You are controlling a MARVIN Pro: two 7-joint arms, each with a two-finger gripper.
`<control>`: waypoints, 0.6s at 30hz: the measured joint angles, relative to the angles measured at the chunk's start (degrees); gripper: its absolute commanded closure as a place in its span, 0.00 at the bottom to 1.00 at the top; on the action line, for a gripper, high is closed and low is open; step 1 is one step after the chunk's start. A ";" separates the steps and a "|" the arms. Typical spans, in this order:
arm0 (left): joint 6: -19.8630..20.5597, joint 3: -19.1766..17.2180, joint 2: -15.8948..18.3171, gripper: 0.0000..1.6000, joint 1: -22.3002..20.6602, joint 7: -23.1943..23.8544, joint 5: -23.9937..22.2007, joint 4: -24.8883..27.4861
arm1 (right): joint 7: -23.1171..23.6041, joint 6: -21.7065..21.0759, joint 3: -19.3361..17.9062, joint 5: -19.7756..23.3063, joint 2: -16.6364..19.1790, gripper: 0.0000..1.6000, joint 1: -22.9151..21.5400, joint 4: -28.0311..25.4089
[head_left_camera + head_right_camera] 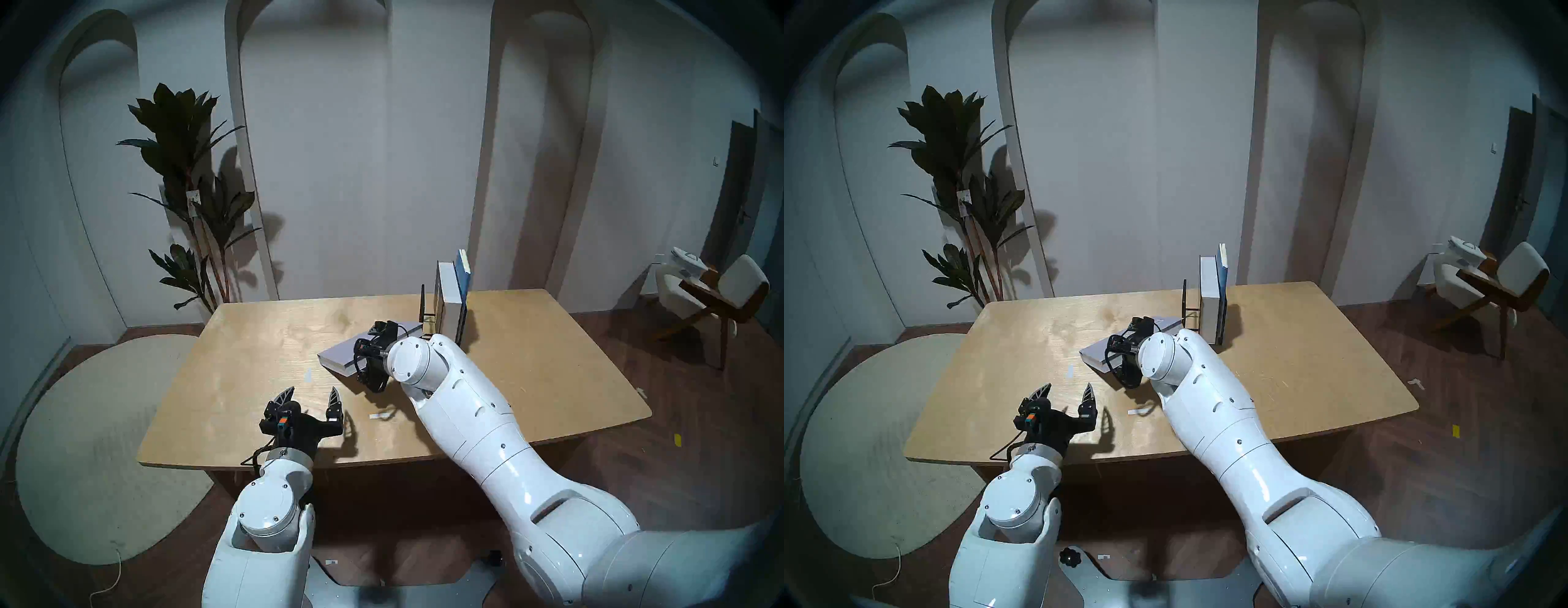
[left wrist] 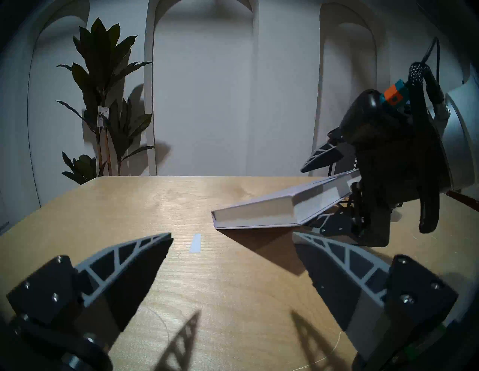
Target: Stack the books into one stack
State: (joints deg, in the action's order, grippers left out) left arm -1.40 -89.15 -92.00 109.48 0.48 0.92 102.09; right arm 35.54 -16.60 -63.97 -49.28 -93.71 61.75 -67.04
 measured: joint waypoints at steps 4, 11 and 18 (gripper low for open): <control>0.00 0.00 0.00 0.00 0.00 0.00 0.00 0.00 | 3.94 -2.28 2.29 -0.89 0.00 0.00 1.49 -2.91; 0.00 0.00 0.00 0.00 0.00 0.00 0.00 -0.01 | 7.25 -6.67 1.78 0.55 -1.69 0.00 3.69 -7.46; 0.00 0.00 0.00 0.00 0.00 0.00 0.00 -0.02 | 5.90 -13.20 -2.75 1.44 -2.85 0.00 3.83 -10.40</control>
State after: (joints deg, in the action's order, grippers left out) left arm -1.40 -89.15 -92.00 109.47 0.48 0.92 102.07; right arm 41.44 -29.80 -66.72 -47.83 -96.56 65.57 -77.44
